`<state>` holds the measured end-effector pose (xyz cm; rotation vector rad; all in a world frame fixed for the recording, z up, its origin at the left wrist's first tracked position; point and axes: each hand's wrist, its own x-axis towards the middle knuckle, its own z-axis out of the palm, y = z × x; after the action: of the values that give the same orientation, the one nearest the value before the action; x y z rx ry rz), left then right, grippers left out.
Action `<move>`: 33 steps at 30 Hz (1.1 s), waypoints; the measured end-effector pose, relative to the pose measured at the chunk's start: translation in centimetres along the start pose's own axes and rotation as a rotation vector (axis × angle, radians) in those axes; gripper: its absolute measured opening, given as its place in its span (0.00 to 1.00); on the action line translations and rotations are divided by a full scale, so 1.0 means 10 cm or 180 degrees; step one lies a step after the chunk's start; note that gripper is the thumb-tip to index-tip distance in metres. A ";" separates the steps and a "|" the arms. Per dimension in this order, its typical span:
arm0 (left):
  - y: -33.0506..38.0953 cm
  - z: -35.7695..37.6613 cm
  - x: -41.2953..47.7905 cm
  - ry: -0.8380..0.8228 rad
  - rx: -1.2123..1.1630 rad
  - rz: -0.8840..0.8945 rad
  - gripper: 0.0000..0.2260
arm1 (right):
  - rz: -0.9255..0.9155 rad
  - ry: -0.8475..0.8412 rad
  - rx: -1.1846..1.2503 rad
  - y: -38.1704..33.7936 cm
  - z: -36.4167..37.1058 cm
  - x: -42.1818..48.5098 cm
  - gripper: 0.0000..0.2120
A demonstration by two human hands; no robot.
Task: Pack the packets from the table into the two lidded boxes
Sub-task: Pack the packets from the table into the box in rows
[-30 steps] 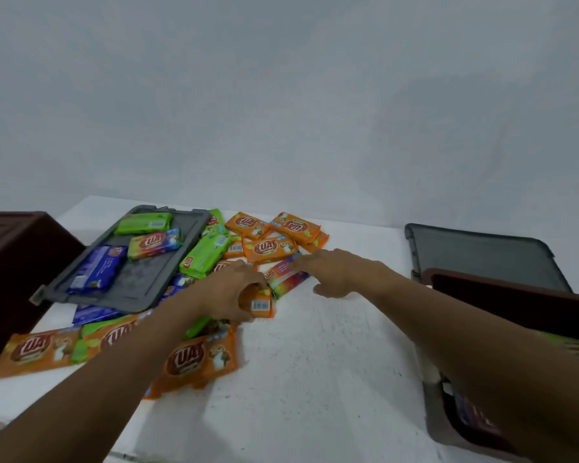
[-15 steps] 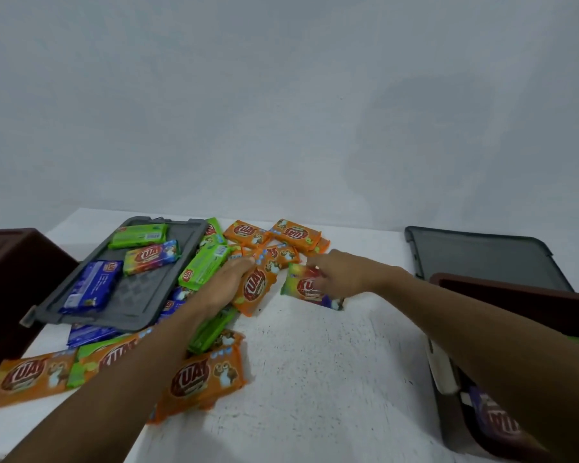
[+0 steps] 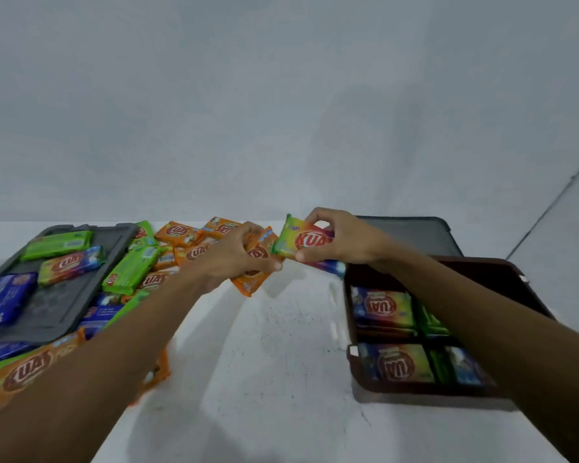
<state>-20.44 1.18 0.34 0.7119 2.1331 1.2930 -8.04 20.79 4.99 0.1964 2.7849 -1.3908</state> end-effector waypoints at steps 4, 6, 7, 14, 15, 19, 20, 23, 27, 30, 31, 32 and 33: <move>0.37 0.33 0.05 -0.0076 0.0112 0.0249 0.36 | -0.0172 0.0206 -0.0102 0.09 -0.26 -0.34 0.34; 0.51 0.47 0.05 0.0053 0.0189 0.0395 0.33 | -0.0130 0.0311 -0.0530 0.21 -0.46 -0.57 0.33; 0.59 0.54 0.04 0.0097 0.0260 0.0471 0.32 | -0.0099 0.0355 -0.0740 0.31 -0.58 -0.71 0.32; 0.96 1.07 0.02 -0.0210 0.1573 0.1350 0.32 | 0.0121 0.0243 -0.2248 1.09 -1.09 -1.39 0.30; 1.01 1.20 0.02 -0.0294 0.1755 0.1471 0.33 | 0.0135 0.0184 -0.2447 1.19 -1.11 -1.46 0.30; 1.06 1.67 0.03 -0.0547 0.2770 0.1749 0.34 | 0.0080 -0.0088 -0.3315 1.51 -1.06 -1.58 0.31; 1.04 1.78 0.04 -0.0583 0.3217 0.1792 0.34 | 0.0029 -0.0099 -0.3412 1.56 -1.04 -1.59 0.31; 0.91 2.00 0.05 -0.0824 0.4265 0.1947 0.31 | -0.0036 0.0009 -0.3316 1.62 -1.02 -1.58 0.30; 0.82 1.99 0.06 -0.0634 0.4387 0.2019 0.23 | 0.0018 0.0128 -0.3232 1.62 -1.02 -1.53 0.29; 0.79 2.02 0.05 -0.0771 0.4438 0.1857 0.30 | 0.0034 0.0189 -0.3246 1.63 -0.99 -1.53 0.28; 0.78 2.02 0.05 -0.0831 0.4447 0.1792 0.33 | 0.0039 0.0208 -0.3252 1.63 -0.98 -1.53 0.28; 0.76 2.01 0.05 -0.0859 0.4446 0.1729 0.35 | 0.0044 0.0223 -0.3256 1.62 -0.97 -1.54 0.28; 0.75 1.99 0.04 -0.0855 0.4438 0.1667 0.36 | 0.0056 0.0224 -0.3258 1.61 -0.96 -1.55 0.28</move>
<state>-6.00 16.75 -0.82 1.9009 2.4429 -0.3732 9.63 36.46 -0.81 0.2237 3.1009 0.1586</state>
